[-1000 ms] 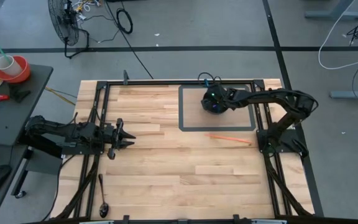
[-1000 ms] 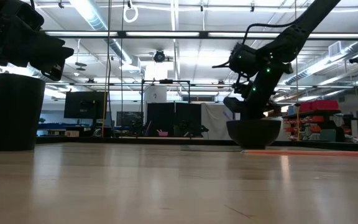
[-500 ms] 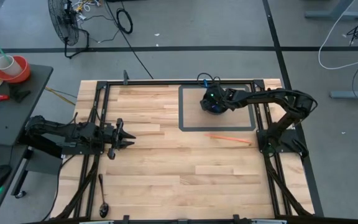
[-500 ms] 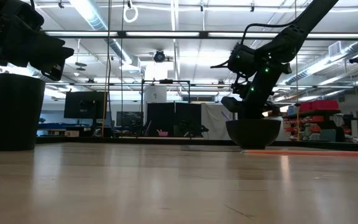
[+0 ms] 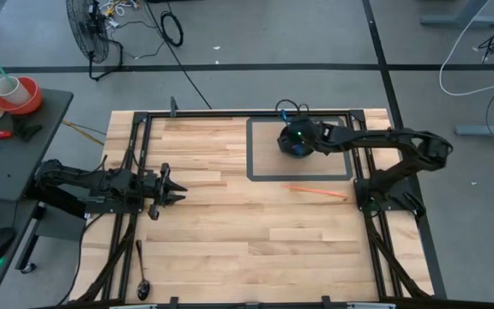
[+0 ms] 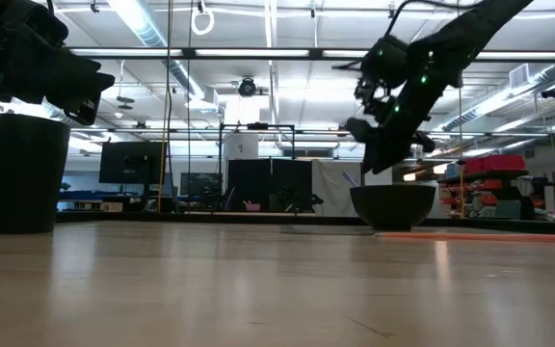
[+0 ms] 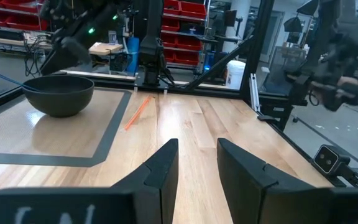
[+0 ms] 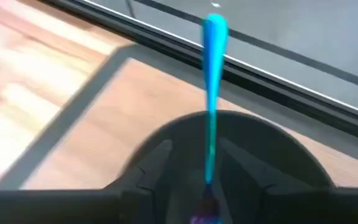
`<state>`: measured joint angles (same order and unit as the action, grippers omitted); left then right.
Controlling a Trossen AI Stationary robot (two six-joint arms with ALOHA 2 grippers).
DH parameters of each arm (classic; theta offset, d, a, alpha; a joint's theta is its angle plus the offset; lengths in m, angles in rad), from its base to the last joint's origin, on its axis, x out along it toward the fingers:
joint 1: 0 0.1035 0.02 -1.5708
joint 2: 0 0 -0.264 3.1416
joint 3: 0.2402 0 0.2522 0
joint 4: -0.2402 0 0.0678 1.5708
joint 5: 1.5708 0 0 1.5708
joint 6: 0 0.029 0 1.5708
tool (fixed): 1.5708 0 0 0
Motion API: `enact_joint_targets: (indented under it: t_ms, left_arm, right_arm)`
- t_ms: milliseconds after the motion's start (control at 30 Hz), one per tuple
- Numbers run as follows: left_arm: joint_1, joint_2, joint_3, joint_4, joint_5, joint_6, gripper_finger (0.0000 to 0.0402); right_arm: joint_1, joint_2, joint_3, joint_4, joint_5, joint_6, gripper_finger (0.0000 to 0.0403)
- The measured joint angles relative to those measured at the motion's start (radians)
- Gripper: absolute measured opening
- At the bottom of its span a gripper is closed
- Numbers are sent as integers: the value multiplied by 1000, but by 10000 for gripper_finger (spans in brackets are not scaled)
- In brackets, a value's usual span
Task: Pick & Place Utensil
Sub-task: Put the black cup on the brown mat to the right of the black bowl
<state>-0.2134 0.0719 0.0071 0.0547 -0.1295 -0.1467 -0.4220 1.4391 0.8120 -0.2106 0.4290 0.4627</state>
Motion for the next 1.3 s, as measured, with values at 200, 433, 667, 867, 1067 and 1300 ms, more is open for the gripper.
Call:
enact_joint_targets:
  t_ms: [200,433,667,867,1067,1300]
  left_arm:
    - [0,0,0,0,0,0,115]
    - [0,0,0,0,0,0,115]
    - [0,0,0,0,0,0,115]
    - [0,0,0,73,-10,-20,115]
    - [0,1,0,166,-13,-192,115]
    - [-44,25,0,325,101,-266,115]
  right_arm:
    - [112,-103,0,-4,-26,-53,137]
    - [319,-118,0,136,-56,-133,137]
    - [489,-103,-1,270,-55,-191,137]
    - [624,-101,-1,328,-52,-214,137]
    - [732,-95,-1,340,-26,-221,137]
    - [778,-89,-1,357,-8,-276,137]
